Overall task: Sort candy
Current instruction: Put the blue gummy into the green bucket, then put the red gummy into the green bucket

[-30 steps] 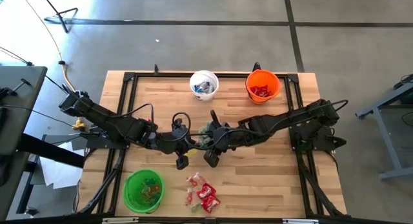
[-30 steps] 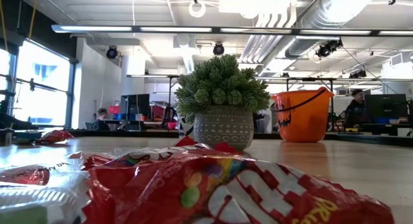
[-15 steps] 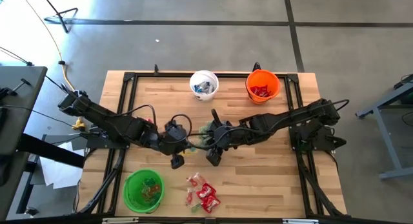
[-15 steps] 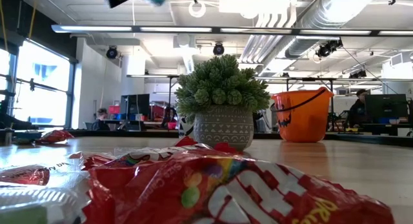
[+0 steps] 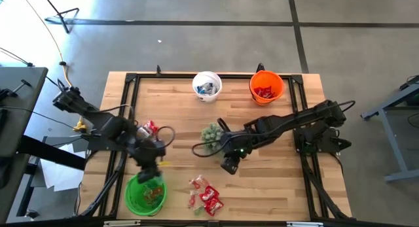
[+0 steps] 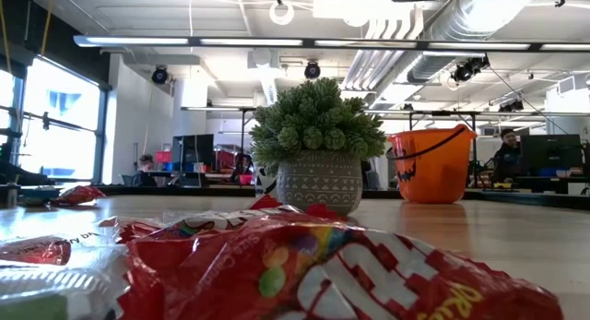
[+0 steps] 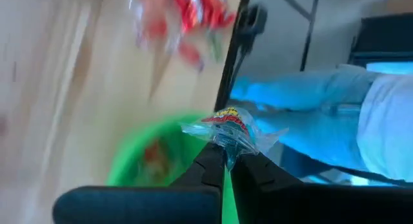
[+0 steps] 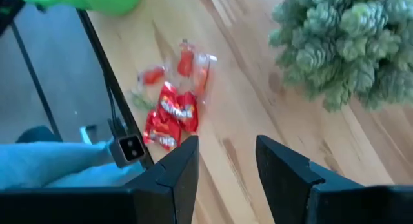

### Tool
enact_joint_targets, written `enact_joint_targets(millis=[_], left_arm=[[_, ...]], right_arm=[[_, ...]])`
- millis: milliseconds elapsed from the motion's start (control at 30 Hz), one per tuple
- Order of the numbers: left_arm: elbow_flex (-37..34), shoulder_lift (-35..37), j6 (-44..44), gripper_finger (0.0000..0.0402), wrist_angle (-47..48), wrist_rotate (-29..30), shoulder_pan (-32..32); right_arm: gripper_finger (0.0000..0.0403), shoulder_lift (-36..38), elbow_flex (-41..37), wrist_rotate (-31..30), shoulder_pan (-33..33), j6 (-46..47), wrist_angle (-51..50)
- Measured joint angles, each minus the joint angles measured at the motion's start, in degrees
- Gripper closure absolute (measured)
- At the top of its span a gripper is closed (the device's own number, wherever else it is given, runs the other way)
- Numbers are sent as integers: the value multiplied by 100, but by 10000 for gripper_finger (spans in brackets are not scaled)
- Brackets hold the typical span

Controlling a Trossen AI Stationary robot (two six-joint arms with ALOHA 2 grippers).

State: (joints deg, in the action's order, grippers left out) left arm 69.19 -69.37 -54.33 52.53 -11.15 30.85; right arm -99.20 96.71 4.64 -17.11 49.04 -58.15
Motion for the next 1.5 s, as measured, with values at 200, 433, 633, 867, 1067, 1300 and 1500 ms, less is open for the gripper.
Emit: enact_joint_targets(millis=[200, 433, 633, 867, 1067, 1300, 1500], left_arm=[[2, 182, -1794, 401, 442, 370, 1228], [1, -119, -2350, 397, 435, 1030, 2088], [2, -421, -2111, 357, 580, 1016, 2124], [0, -590, -1851, 307, 691, 994, 1963], [9, -452, -1432, 296, 257, 996, 1825], [7, -461, 33, 304, 274, 1498, 1612], [7, -469, 1104, 305, -262, 2621, 980]], right_arm=[[253, -7, 0, 33, -259, 2, -81], [253, -11, 0, 36, -475, 243, -92], [253, -13, 0, 35, -452, 379, -115], [253, -15, 0, 33, -430, 503, -113], [253, -17, 0, 34, -440, 913, -41], [253, -20, 0, 9, -651, 1040, -226], [253, -21, 0, 9, -1134, 1720, -1143]])
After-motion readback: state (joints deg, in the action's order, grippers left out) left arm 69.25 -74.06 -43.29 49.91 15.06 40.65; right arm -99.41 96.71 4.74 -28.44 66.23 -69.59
